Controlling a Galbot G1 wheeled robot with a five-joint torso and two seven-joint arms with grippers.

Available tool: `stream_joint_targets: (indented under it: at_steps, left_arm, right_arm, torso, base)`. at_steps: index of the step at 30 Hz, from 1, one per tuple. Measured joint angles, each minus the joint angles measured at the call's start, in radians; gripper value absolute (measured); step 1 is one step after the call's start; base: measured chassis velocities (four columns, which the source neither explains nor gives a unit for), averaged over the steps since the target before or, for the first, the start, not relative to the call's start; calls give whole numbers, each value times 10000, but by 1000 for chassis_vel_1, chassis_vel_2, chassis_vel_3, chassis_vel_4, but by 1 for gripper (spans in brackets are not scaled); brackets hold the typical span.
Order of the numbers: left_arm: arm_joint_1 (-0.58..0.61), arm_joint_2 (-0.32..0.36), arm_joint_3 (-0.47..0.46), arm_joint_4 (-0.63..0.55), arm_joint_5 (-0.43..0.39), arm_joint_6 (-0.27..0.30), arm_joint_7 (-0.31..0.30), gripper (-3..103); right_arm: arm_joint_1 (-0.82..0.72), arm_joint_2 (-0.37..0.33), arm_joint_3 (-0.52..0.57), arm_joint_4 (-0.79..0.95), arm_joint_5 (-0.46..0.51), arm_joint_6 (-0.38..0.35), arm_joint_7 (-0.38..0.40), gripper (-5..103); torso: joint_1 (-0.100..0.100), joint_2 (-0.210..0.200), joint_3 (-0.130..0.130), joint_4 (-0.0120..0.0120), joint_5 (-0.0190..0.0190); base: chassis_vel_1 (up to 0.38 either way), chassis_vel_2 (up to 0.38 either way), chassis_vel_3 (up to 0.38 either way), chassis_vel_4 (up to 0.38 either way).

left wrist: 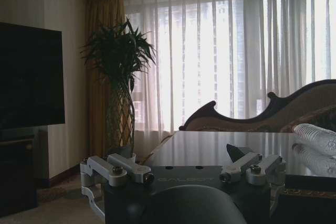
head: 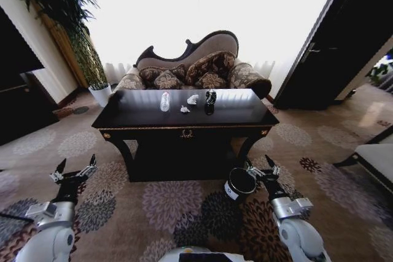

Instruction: Move to the front of the table and place the trash on the table into the trash bin.

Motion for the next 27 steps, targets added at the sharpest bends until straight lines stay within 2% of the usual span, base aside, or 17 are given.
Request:
stream_joint_targets:
  at_steps: [11,27]
  left_arm:
    - [61,55,-454,-799,-233,308,72,100]
    - [65,56,-675,-914,-342,345,76,100]
  right_arm:
    - [10,-104,705,1109,393,-530,19,100]
    - [-16,-67,739,1123,392,-487,-8,100]
  torso:
    - [4,0,1,0,-2]
    - [4,-1,2,0,-1]
  base:
    - [-211,215,209,-230]
    - [-180,173,177,-171]
